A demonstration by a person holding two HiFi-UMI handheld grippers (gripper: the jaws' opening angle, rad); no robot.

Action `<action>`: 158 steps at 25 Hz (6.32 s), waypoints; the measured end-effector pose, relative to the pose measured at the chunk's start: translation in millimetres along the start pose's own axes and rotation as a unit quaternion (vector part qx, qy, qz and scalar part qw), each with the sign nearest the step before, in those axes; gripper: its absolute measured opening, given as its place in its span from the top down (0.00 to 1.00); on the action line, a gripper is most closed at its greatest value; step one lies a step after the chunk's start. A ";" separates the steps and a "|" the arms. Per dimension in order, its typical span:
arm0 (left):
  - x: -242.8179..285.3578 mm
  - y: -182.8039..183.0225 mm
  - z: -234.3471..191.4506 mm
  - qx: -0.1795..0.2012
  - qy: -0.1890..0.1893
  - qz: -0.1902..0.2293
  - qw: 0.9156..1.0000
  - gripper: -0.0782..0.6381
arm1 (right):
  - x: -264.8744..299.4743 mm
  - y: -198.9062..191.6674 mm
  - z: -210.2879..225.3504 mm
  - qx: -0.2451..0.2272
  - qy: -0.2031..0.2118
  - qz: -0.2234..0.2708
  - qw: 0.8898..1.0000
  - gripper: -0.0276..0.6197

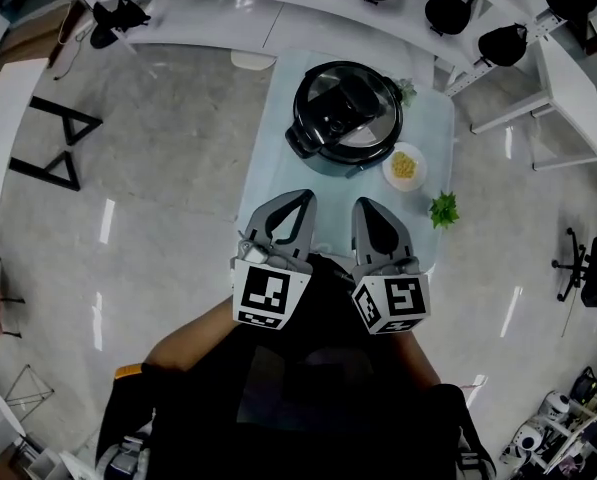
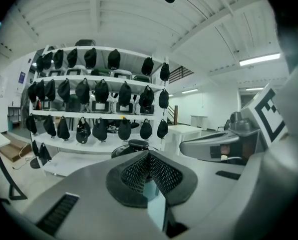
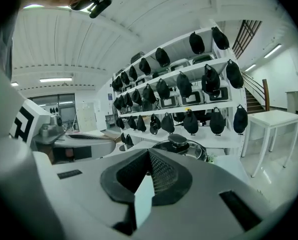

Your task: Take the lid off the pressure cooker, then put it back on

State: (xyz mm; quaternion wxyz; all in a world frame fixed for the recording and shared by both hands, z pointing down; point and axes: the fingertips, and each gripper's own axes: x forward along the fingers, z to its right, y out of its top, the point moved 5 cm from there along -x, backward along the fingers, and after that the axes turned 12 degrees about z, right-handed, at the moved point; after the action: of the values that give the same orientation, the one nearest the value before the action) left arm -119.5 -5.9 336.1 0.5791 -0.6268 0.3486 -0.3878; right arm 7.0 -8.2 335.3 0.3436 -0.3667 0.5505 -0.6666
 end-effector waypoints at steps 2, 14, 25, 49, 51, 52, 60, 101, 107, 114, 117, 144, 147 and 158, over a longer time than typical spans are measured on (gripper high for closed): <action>9.0 2.9 -3.9 0.005 0.010 -0.002 1.000 0.88 | 9.9 2.8 7.7 -0.003 0.007 0.001 1.000 0.93; 54.5 6.2 -20.8 0.014 0.060 -0.016 0.998 0.88 | 59.7 8.7 48.1 -0.018 0.048 0.003 0.999 0.93; 93.7 2.0 -47.1 0.021 0.111 -0.032 0.993 0.88 | 112.6 8.0 81.8 -0.042 0.078 -0.001 0.996 0.77; 147.0 -39.9 -107.0 0.003 0.160 -0.082 0.984 0.88 | 207.9 -23.3 112.9 -0.078 0.124 -0.048 0.988 0.49; 148.4 -41.6 -110.4 0.003 0.162 -0.085 0.983 0.88 | 212.2 -26.1 112.9 -0.079 0.127 -0.055 0.987 0.49; 149.0 -42.7 -112.1 0.002 0.163 -0.086 0.983 0.88 | 214.2 -27.6 112.8 -0.079 0.129 -0.058 0.987 0.49; 153.4 -49.1 -119.7 0.000 0.164 -0.095 0.982 0.88 | 223.7 -35.1 112.9 -0.084 0.131 -0.076 0.985 0.48; 127.6 -11.0 -105.4 0.019 0.138 -0.058 0.989 0.88 | 192.2 -2.5 106.6 -0.115 0.082 -0.079 0.987 0.51; 120.2 -6.8 -91.2 0.020 0.108 -0.048 0.993 0.88 | 161.4 4.7 108.7 -0.106 0.048 -0.075 0.990 0.51; 104.0 -14.7 -69.3 0.019 0.069 -0.054 0.996 0.88 | 116.7 -2.2 108.7 -0.092 0.000 -0.079 0.993 0.51; 94.9 -20.1 -57.5 0.020 0.049 -0.058 0.997 0.88 | 95.1 -7.3 106.5 -0.085 -0.022 -0.079 0.993 0.51; 50.8 -112.7 43.8 0.057 -0.122 -0.141 0.981 0.88 | -53.8 -125.8 109.2 -0.011 -0.195 -0.129 0.972 0.51; 52.4 -128.9 46.4 0.060 -0.123 -0.150 0.979 0.88 | -53.6 -147.3 113.9 -0.005 -0.197 -0.138 0.971 0.51; 74.9 -170.2 43.2 0.066 -0.118 -0.176 0.975 0.88 | -40.2 -218.4 130.1 0.014 -0.200 -0.170 0.965 0.51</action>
State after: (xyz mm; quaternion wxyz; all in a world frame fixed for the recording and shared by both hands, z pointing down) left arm -48.9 -37.8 510.6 0.5788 -0.6803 0.1358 -0.4286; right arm 127.9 -1.8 562.4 0.3335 -0.5758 0.3910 -0.6359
